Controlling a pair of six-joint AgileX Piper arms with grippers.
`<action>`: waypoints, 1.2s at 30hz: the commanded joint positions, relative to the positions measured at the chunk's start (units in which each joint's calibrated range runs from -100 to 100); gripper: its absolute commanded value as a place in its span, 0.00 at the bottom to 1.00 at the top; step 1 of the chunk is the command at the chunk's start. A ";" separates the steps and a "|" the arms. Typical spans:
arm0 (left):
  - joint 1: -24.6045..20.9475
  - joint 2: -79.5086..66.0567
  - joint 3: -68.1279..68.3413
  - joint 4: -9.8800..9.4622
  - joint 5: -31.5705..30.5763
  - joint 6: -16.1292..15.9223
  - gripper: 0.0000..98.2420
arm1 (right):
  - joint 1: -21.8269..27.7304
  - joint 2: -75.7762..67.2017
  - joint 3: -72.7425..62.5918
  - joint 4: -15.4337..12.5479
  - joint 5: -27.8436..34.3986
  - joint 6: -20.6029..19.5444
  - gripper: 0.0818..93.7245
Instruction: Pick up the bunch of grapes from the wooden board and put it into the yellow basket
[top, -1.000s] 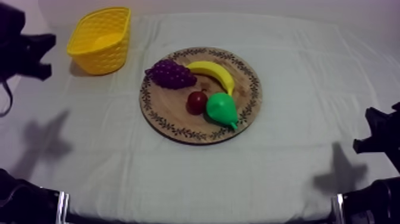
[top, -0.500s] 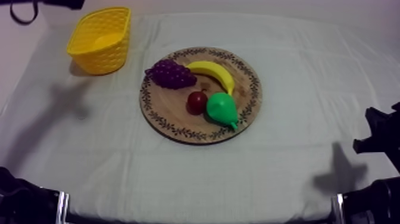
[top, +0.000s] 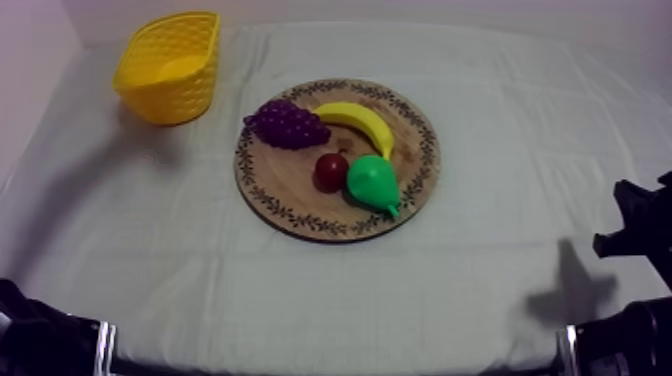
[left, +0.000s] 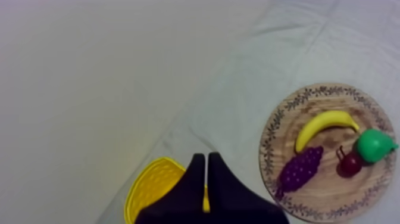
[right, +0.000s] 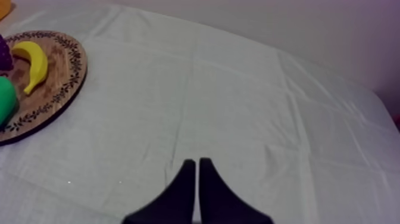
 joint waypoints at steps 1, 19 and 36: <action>0.03 2.93 -4.73 0.57 4.65 -1.99 0.00 | 0.01 -0.02 -0.01 0.01 -0.02 -0.01 0.00; 2.28 12.05 6.75 -2.66 6.02 -13.05 0.00 | 0.01 -0.02 -0.01 0.01 -0.02 0.00 0.00; 4.65 11.35 12.67 -2.97 4.14 -13.56 0.02 | 0.01 -0.02 -0.01 0.01 -0.02 0.01 0.00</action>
